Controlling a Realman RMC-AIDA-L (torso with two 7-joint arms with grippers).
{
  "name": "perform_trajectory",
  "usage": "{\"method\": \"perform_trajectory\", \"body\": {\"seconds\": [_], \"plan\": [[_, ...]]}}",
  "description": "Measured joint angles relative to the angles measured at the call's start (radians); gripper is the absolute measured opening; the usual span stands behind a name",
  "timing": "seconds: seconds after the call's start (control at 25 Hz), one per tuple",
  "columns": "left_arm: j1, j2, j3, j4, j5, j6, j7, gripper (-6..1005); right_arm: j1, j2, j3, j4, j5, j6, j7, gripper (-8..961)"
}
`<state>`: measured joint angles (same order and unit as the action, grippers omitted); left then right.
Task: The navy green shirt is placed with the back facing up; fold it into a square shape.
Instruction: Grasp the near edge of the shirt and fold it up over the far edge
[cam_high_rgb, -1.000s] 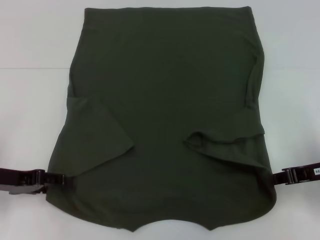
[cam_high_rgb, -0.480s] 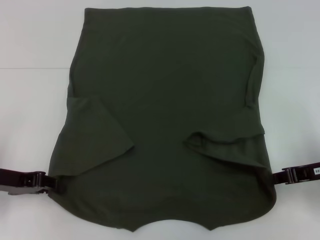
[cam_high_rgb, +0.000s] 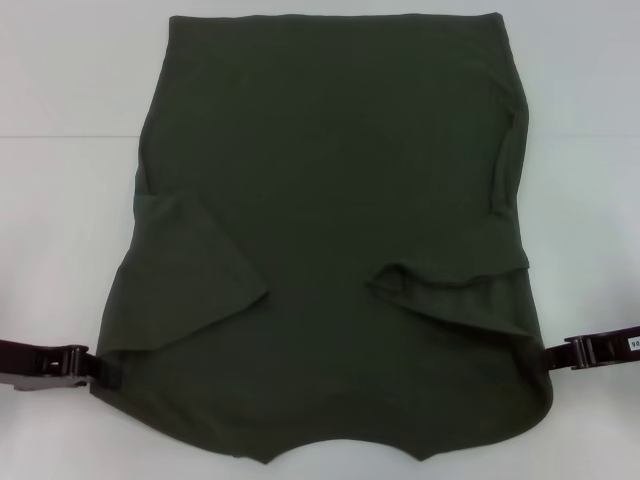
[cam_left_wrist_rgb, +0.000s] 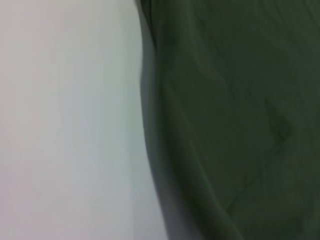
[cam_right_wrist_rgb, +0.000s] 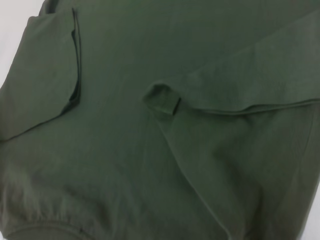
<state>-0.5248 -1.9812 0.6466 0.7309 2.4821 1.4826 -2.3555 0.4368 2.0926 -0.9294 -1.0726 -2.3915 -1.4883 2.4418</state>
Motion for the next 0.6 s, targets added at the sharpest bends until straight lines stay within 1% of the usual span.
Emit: {"method": "perform_trajectory", "body": {"seconds": [0.2,0.24,0.32,0.44,0.6], "plan": [[0.001,0.0,-0.002,-0.005,-0.002,0.026,0.01,49,-0.001,-0.002,0.037,0.007,0.0,-0.022,-0.05,22],[0.001,0.001,-0.003,-0.005,-0.003,0.045,0.01,50,-0.004,-0.002,0.062,0.008,0.0,-0.034,-0.076,22],[0.001,0.003,-0.007,-0.005,-0.003,0.058,0.011,52,-0.006,-0.002,0.072,0.009,0.0,-0.039,-0.087,22],[0.003,0.008,-0.033,-0.006,-0.003,0.099,0.018,54,-0.013,-0.004,0.114,0.022,0.0,-0.047,-0.125,22],[0.006,0.011,-0.093,-0.007,-0.004,0.157,0.032,58,-0.015,-0.007,0.188,0.067,-0.004,-0.061,-0.182,22]]}}
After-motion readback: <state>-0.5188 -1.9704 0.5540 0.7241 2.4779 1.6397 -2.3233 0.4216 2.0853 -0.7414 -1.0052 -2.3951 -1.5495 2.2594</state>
